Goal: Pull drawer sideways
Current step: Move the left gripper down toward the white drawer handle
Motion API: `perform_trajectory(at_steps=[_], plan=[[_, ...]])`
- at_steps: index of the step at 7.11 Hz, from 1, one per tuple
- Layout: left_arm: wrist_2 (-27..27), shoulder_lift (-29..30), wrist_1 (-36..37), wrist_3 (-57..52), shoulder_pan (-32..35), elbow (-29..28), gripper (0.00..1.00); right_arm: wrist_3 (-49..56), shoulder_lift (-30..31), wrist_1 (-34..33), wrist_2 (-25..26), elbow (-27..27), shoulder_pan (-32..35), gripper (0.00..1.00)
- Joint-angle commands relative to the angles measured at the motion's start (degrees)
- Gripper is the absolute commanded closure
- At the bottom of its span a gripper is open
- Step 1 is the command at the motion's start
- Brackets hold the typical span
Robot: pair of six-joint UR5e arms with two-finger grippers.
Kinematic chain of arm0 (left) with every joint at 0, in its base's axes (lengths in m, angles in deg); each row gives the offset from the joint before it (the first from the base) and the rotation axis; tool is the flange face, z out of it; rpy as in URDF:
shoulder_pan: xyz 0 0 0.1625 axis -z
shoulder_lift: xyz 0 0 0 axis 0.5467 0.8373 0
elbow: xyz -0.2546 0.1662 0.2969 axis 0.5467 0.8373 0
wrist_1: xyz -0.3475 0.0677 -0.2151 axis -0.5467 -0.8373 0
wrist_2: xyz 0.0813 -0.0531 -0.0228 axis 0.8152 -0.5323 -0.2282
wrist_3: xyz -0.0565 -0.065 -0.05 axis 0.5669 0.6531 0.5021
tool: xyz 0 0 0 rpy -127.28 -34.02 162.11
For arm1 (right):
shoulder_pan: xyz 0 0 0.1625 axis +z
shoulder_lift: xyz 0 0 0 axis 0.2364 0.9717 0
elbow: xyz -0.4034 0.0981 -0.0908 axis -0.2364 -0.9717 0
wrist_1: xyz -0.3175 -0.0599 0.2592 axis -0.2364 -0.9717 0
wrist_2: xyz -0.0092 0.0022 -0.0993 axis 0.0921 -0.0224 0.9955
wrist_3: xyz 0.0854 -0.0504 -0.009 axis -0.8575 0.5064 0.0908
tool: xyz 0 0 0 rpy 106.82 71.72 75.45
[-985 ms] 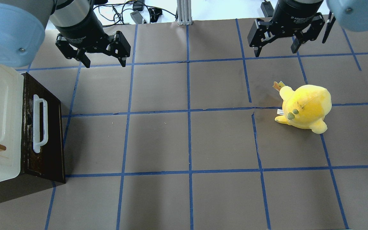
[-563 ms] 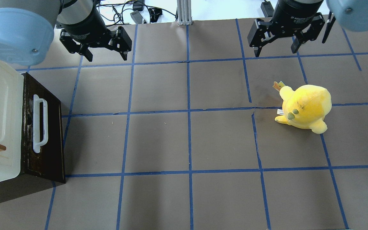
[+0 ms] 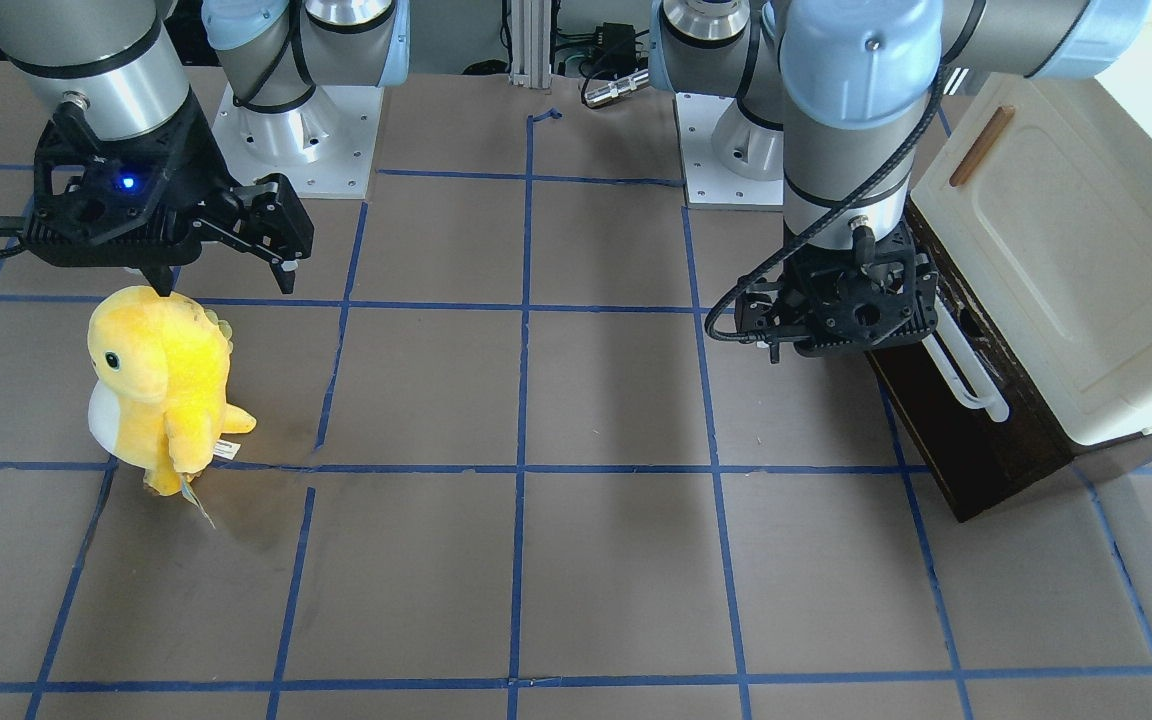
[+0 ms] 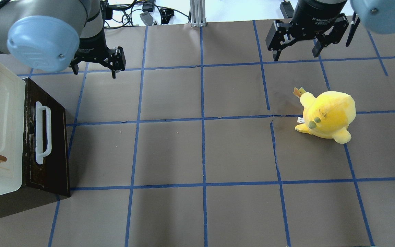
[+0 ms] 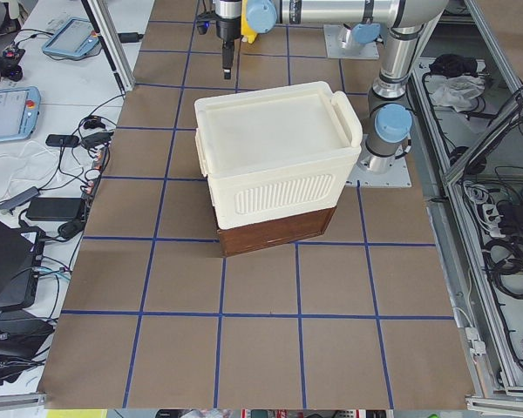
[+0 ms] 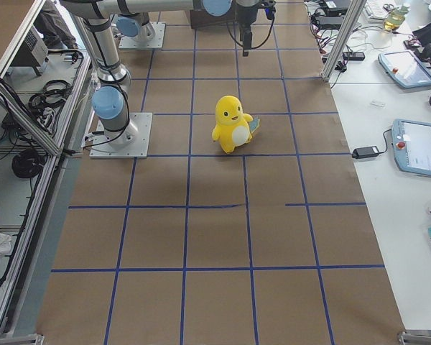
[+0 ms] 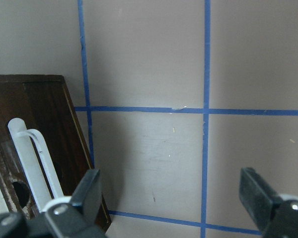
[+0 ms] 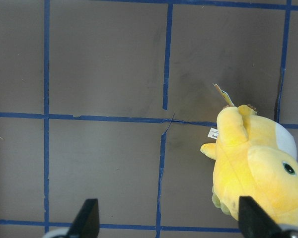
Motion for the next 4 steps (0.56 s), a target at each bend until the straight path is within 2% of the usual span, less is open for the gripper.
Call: perform_trajectory(at_steps=[1, 2, 4], plan=[[15.1, 3.9, 0.2, 4.1, 6.7, -0.4, 0.0, 0.0, 0.0, 0.0, 0.1, 0.0, 0.0, 0.0], [20.0, 5.8, 0.2, 5.5, 8.9, -0.5, 0.01, 0.0, 0.0, 0.0, 0.0, 0.0, 0.0, 0.0], [25.4, 9.4, -1.2, 9.1, 9.8, -0.3, 0.01, 0.0, 0.0, 0.0, 0.0, 0.0, 0.0, 0.0]])
